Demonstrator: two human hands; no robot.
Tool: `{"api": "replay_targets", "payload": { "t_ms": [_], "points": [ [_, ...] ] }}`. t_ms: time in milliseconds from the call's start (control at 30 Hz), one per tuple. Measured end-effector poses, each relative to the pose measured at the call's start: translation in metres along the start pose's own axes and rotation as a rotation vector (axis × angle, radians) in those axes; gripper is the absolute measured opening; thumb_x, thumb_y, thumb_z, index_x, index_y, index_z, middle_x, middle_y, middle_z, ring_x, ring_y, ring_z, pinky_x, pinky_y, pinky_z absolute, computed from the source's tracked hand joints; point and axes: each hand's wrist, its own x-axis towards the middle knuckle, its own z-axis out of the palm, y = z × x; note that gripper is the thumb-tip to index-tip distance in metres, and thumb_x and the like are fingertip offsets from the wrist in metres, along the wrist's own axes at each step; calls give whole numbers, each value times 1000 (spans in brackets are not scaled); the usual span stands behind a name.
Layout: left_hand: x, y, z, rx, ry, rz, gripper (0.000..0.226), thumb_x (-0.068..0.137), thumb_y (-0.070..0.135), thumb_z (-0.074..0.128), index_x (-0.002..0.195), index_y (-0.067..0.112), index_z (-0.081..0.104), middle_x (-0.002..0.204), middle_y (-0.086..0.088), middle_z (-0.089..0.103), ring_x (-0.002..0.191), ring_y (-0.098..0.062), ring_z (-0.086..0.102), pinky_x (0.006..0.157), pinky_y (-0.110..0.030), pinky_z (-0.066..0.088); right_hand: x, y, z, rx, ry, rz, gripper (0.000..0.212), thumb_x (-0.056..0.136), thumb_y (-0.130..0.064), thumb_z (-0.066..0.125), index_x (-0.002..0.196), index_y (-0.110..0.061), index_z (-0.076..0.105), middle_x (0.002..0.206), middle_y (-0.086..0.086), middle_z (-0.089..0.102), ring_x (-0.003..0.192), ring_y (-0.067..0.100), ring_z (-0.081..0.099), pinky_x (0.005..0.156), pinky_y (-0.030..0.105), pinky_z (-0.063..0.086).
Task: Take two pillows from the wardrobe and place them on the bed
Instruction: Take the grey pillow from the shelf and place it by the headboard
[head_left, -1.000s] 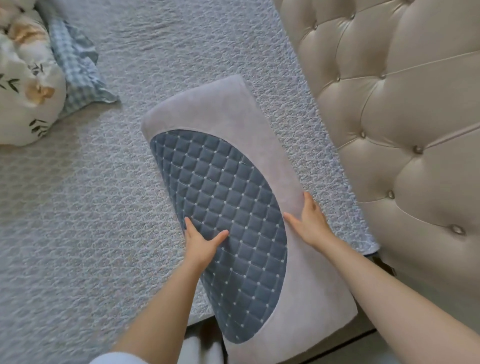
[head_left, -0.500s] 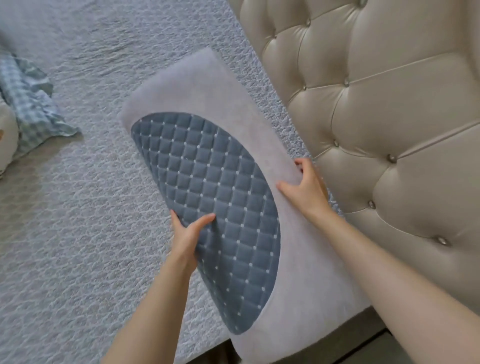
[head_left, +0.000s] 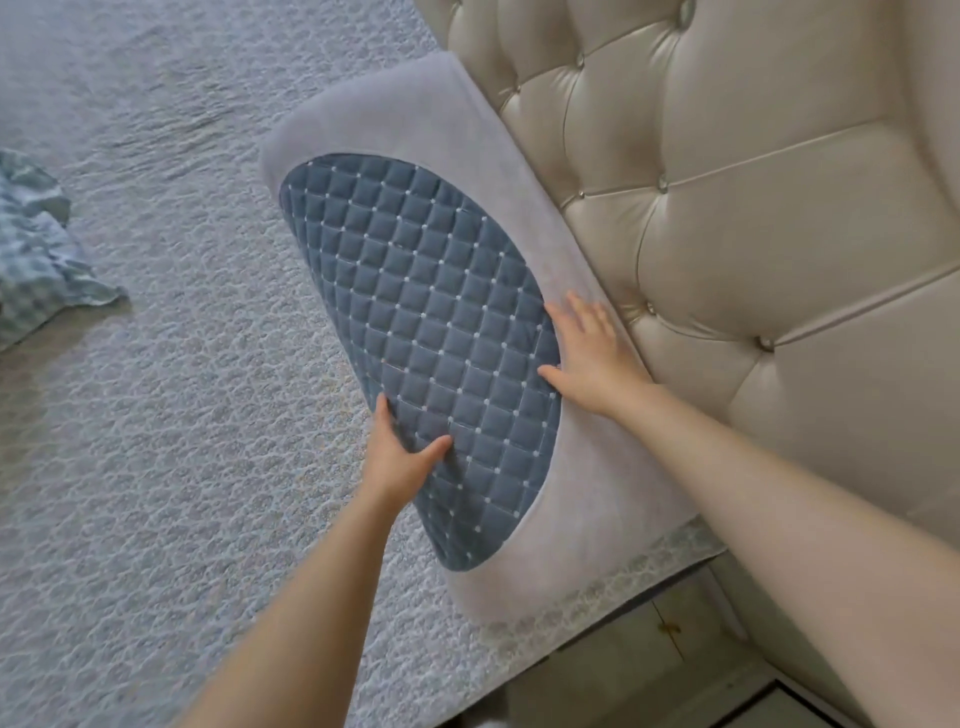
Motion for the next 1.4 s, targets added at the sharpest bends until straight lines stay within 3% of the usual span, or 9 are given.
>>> {"api": "replay_targets", "payload": {
  "t_ms": [100, 200, 333, 500, 733, 900, 1033, 1267, 1400],
  "points": [
    [-12, -20, 1, -71, -76, -320, 117, 70, 61, 76, 154, 32, 0, 158, -9, 28, 134, -40, 42, 97, -62, 43, -17, 7, 10, 18, 111, 71, 78, 90, -44, 57, 151, -21, 14, 162, 4, 3, 147, 31, 5, 116, 48, 19],
    [-19, -28, 10, -149, -171, -434, 115, 59, 78, 65, 151, 38, 9, 156, -8, 32, 129, -42, 47, 90, -68, 47, -40, 22, 19, 116, 179, 218, 81, 88, -49, 57, 149, -15, 16, 158, 12, 13, 142, 33, 20, 109, 49, 31],
    [-25, -33, 23, -269, -193, -478, 104, 62, 80, 60, 148, 39, 18, 151, -3, 39, 128, -38, 49, 77, -65, 55, -47, 43, 23, 215, 193, 245, 83, 84, -51, 62, 146, -12, 24, 148, 16, 37, 133, 35, 38, 103, 44, 37],
    [-30, -33, 36, -239, -167, -520, 80, 83, 72, 47, 148, 34, 19, 151, -1, 38, 131, -34, 44, 75, -59, 58, -35, 44, 14, 314, 120, 169, 86, 76, -56, 67, 148, -35, 26, 147, 3, 46, 129, 34, 45, 101, 33, 36],
    [-21, -28, 34, -286, -176, -570, 80, 82, 69, 55, 146, 26, 34, 150, -7, 42, 132, -40, 45, 88, -69, 49, -26, 48, -8, 394, 90, 118, 90, 76, -49, 72, 150, -31, 25, 152, -1, 40, 135, 27, 42, 112, 39, 32],
    [-18, -32, 33, -273, -142, -523, 81, 81, 69, 56, 144, 21, 40, 146, -9, 48, 128, -40, 49, 83, -67, 53, -35, 40, 4, 240, -9, 150, 89, 82, -51, 65, 152, -32, 13, 156, 16, 25, 142, 33, 27, 115, 41, 25],
    [-26, -32, 34, -280, -108, -471, 80, 85, 67, 52, 148, 23, 32, 149, -9, 45, 129, -41, 47, 91, -68, 48, -51, 25, 20, 97, 12, 224, 81, 91, -42, 54, 152, -31, 3, 159, 21, -2, 145, 39, 9, 117, 43, 13],
    [-70, -38, 31, -174, -144, -162, 70, 100, 35, 48, 156, 32, 6, 160, 0, 27, 140, -30, 38, 109, -56, 38, -98, -5, 53, -25, 16, 214, 72, 97, -36, 44, 152, -22, 0, 160, 16, -14, 146, 39, -11, 117, 47, 7],
    [-103, -50, 12, -90, -247, -177, 61, 99, 22, 52, 154, 25, 25, 153, -2, 40, 129, -27, 50, 87, -37, 53, -137, -23, 65, 40, -91, 157, 69, 98, -31, 43, 153, -18, 3, 161, 13, -9, 146, 36, -9, 117, 46, 10]
  ]
}}
